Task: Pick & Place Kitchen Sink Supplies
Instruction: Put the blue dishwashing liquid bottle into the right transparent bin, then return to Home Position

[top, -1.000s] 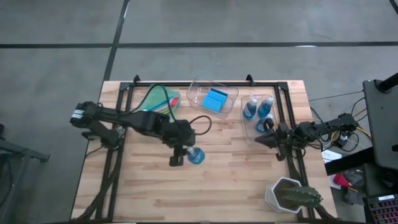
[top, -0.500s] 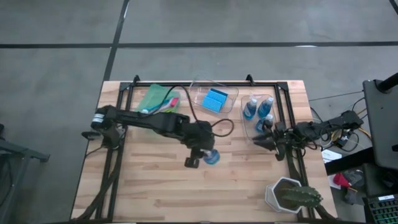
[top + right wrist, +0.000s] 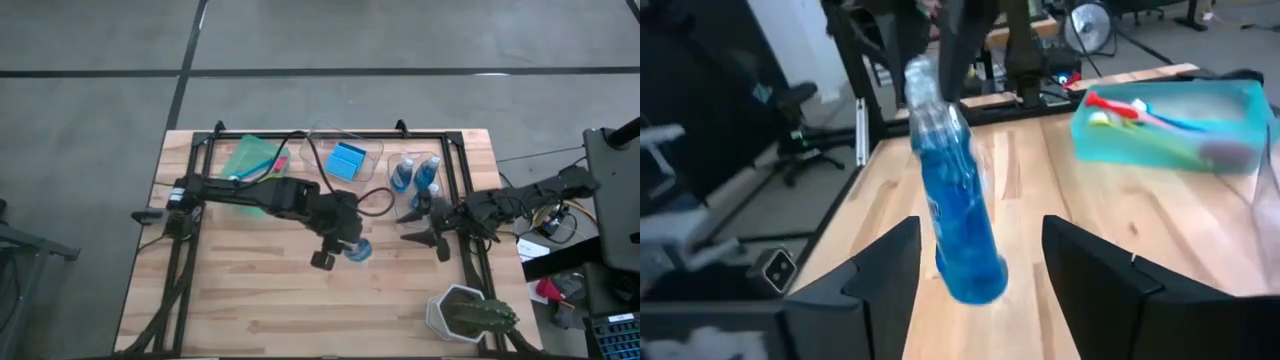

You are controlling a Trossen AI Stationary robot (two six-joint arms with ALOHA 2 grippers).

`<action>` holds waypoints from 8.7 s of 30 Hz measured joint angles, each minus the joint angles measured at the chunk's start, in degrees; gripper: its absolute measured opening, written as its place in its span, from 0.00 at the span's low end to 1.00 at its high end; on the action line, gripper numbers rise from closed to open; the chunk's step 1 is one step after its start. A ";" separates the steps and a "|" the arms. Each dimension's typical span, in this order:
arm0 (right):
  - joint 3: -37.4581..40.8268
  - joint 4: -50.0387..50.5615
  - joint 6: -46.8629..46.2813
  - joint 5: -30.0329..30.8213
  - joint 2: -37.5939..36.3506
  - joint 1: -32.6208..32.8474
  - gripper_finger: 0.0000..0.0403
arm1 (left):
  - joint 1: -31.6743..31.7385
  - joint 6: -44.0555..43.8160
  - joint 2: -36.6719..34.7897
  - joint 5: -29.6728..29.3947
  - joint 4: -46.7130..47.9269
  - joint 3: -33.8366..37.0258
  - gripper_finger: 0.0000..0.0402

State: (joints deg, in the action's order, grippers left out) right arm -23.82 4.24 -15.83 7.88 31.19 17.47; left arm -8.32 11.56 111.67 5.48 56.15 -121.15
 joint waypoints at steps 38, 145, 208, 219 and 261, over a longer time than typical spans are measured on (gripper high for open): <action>-21.63 -12.34 11.58 -19.69 41.08 -7.29 0.52 | 0.00 0.43 -0.13 1.32 0.93 -0.48 0.33; -3.20 16.27 -3.72 29.83 -0.47 -7.58 0.36 | -2.32 -17.95 -73.74 -10.58 -53.54 87.94 0.54; 17.90 -0.07 -4.91 43.87 -0.35 -1.09 0.51 | -2.43 -14.97 -89.91 -11.56 -76.92 120.68 0.54; 13.27 -0.54 0.42 42.45 -0.39 -1.11 0.60 | -2.43 -16.07 -89.91 -11.60 -75.59 120.70 0.54; 11.52 -7.69 17.50 0.69 -18.56 -1.10 0.02 | -2.43 -15.19 -89.91 -13.68 -79.19 120.81 0.54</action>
State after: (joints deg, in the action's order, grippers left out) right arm -12.30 -3.44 1.67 8.57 12.63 16.37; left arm -10.74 -3.64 21.76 -8.20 -23.04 -0.34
